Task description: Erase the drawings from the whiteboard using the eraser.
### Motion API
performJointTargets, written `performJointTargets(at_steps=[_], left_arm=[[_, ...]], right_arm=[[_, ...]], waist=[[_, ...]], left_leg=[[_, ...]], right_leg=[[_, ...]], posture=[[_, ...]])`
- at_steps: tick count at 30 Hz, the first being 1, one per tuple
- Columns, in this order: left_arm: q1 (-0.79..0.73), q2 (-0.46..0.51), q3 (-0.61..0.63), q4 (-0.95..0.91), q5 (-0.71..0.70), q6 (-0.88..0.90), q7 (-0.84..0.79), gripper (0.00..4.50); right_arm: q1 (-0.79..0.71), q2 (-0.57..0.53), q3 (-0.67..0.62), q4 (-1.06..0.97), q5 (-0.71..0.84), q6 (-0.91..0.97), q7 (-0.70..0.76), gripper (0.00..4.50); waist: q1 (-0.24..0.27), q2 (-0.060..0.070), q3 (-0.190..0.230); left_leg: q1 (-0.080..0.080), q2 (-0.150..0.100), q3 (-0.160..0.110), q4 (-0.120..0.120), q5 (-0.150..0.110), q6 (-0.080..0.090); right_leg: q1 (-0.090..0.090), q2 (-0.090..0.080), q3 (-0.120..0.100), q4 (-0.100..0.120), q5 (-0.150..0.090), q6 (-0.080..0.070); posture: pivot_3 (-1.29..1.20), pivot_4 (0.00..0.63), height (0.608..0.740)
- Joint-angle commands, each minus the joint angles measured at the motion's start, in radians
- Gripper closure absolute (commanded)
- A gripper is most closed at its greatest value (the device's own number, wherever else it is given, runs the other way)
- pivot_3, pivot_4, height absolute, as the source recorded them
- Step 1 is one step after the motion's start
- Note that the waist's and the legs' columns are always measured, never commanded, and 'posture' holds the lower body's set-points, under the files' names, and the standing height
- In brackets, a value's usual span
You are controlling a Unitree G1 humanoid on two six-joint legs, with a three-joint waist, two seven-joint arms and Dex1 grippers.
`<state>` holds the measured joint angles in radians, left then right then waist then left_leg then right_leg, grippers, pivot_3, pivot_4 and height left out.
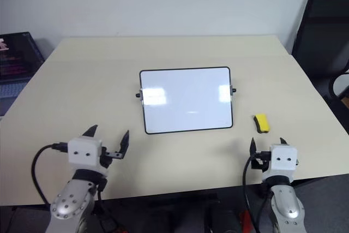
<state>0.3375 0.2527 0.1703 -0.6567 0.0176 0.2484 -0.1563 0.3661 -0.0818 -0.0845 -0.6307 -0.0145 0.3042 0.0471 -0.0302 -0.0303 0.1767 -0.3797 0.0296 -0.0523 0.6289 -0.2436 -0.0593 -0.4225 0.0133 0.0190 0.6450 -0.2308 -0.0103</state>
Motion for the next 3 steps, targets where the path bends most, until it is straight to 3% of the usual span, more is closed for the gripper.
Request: performJointTargets(at_steps=[1, 3], left_arm=[[0.042, 0.009, 0.042, -0.107, -0.007, 0.035, -0.008, 0.00], [0.053, 0.014, 0.056, -0.123, -0.013, 0.052, -0.019, 0.00]], right_arm=[[0.010, -0.007, 0.009, -0.032, 0.014, 0.002, 0.018, 0.02], [0.007, -0.005, 0.012, -0.029, 0.013, 0.007, 0.019, 0.02]], waist=[[0.000, 0.000, 0.000], [0.000, 0.000, 0.000]], left_leg=[[0.000, 0.000, 0.000, 0.000, 0.000, 0.000], [0.000, 0.000, -0.001, 0.000, 0.000, 0.000]], right_leg=[[0.000, 0.000, 0.000, 0.000, 0.000, 0.000], [0.000, 0.000, -0.001, 0.000, 0.000, 0.000]], posture=[[0.00, 0.150, 0.740], [0.00, 0.150, 0.740]])
